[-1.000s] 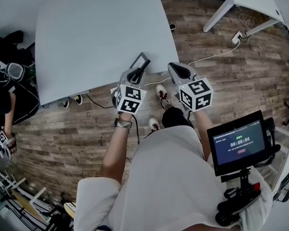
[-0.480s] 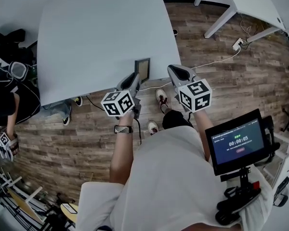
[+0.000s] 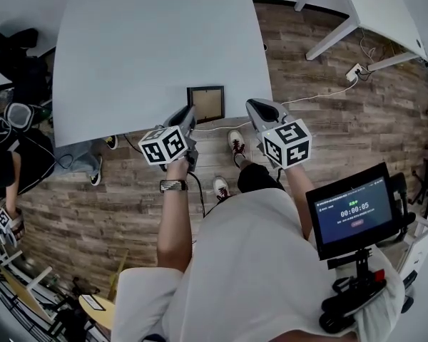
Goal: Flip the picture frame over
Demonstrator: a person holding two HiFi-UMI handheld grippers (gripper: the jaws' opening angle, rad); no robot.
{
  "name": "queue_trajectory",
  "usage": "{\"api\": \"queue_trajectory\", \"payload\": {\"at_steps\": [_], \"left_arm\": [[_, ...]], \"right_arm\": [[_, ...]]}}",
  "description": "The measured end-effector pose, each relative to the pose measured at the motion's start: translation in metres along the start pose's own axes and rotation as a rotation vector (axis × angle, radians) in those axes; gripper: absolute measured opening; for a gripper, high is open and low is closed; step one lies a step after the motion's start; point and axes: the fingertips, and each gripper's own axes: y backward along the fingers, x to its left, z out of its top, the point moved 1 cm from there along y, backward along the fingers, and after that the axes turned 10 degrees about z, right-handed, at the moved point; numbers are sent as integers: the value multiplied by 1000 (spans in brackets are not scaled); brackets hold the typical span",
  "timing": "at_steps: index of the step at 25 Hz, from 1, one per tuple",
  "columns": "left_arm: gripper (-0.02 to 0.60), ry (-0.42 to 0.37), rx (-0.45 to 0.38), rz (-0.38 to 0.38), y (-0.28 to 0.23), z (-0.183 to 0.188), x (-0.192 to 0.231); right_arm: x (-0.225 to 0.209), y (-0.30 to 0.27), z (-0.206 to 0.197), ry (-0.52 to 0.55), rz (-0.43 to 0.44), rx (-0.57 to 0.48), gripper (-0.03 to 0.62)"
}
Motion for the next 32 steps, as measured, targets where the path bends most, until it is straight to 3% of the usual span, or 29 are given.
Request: {"api": "queue_trajectory", "payload": {"at_steps": [6, 11, 20, 32], "left_arm": [[75, 63, 28, 39, -1, -16, 24], [77, 34, 81, 71, -7, -34, 36], [83, 135, 77, 75, -10, -41, 46], [101, 156, 70, 182, -9, -53, 61]], "right_arm": [[3, -1, -3, 11, 7, 15, 5], [0, 1, -4, 10, -1, 18, 5], [1, 4, -12, -11, -4, 37, 5], [0, 5, -16, -18, -5, 45, 5]]}}
